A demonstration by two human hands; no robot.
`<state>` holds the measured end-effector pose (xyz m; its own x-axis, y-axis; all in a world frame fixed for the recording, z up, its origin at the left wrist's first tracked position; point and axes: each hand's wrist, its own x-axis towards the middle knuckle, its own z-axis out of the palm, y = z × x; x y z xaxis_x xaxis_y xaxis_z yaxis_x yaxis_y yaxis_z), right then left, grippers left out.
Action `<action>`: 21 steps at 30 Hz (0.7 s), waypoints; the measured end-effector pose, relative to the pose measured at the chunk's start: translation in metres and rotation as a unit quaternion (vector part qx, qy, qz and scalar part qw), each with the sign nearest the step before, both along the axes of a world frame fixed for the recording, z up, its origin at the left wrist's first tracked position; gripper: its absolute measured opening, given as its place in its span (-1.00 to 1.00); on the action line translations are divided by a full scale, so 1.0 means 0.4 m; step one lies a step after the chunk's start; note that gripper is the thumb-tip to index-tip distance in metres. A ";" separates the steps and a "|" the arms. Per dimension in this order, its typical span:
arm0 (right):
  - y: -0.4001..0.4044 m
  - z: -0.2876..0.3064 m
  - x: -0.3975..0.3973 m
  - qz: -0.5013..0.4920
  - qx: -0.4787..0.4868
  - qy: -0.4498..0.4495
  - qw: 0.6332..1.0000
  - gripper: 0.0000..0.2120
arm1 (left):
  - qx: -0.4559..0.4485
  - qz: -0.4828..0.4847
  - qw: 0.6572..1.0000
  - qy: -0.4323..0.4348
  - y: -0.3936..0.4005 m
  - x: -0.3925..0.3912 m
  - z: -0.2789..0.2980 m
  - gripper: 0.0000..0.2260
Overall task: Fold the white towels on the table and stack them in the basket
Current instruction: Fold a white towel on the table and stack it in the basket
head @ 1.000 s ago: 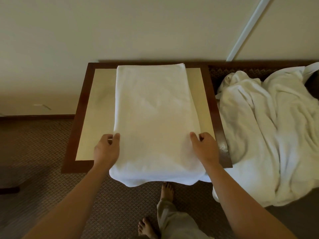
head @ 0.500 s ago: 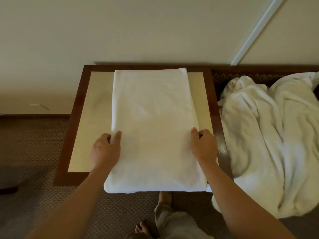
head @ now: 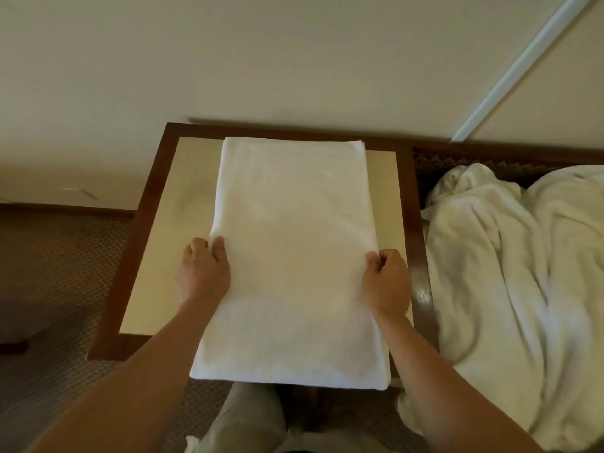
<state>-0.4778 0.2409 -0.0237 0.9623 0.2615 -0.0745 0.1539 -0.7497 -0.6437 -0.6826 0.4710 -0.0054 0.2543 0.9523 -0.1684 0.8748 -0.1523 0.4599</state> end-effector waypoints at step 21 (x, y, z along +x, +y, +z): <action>0.096 0.029 0.072 0.024 -0.097 -0.083 0.991 -0.62 | 0.011 0.023 0.999 -0.037 0.099 0.021 -0.010 -0.74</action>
<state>-0.4489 0.2794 -0.0119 0.9523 0.3036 0.0312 0.2846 -0.8462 -0.4506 -0.6740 0.5106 -0.0094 0.2214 0.9666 -0.1293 0.8444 -0.1236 0.5213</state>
